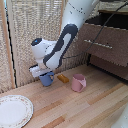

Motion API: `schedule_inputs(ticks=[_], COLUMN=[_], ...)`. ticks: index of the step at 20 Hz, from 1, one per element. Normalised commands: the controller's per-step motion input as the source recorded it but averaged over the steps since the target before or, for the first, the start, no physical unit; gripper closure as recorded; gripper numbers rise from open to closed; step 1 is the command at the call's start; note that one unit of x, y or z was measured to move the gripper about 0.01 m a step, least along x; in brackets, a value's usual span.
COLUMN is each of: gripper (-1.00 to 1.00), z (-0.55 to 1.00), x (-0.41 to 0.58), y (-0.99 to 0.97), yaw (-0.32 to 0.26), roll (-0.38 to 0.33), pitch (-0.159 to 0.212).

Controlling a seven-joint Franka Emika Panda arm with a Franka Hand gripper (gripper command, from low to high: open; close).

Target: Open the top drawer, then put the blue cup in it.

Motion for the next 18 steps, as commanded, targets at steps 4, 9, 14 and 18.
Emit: schedule_inputs(ticks=[4,9,14,18], gripper=[1.00,1.00,1.00,1.00], z=[-0.13,0.10,0.31,0.24], x=[-0.300,-0.263,-0.130,-0.034], y=[0.07,0.07,0.10,0.20], yaw=[0.000,-0.121,-0.224,-0.218], roll=[0.000,0.107,0.276,0.297], pitch=[0.050,0.057,0.000,0.000])
